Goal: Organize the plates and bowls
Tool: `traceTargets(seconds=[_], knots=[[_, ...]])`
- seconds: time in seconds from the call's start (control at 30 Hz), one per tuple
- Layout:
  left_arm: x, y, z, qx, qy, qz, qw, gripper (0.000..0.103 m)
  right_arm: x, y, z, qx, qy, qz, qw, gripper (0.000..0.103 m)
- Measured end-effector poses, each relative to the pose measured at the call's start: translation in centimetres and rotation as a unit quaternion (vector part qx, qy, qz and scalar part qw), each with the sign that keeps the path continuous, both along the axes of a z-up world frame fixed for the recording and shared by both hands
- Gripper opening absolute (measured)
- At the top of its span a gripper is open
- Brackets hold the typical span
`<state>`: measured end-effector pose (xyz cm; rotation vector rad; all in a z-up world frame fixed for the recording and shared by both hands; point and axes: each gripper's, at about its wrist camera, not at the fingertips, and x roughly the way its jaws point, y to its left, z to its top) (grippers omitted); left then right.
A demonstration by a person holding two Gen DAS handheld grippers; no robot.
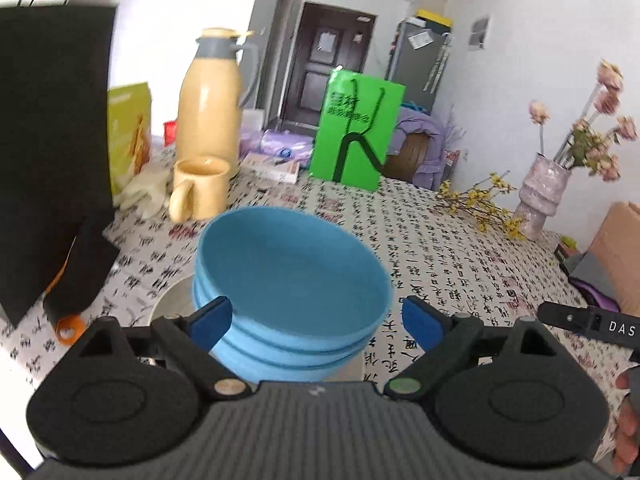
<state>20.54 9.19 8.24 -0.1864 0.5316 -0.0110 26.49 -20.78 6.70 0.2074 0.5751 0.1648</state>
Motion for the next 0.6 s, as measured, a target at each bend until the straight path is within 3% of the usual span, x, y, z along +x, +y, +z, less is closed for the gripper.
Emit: traceTargets(seconds=[0.13, 0.23, 0.53, 0.6], knots=[[-1.2, -2.4, 0.3, 0.064, -0.048, 0.006, 0.9968, 0.098, -1.9, -0.7, -0.2, -0.061, -0.038, -0.026, 0.997, 0.082], [-2.2, -3.9, 0.5, 0.098, -0.084, 0.007, 0.9916, 0.100, -2.8, -1.1, -0.5, -0.071, -0.051, -0.030, 0.996, 0.083], [-3.0, -6.2, -0.2, 0.099, -0.121, -0.037, 0.9871, 0.101, -4.6, -1.7, -1.3, -0.083, -0.087, -0.037, 0.992, 0.085], [-3.1, -6.4, -0.4, 0.095, -0.122, -0.041, 0.9871, 0.101, -5.1, -1.9, -1.4, -0.086, -0.102, -0.040, 0.990, 0.094]])
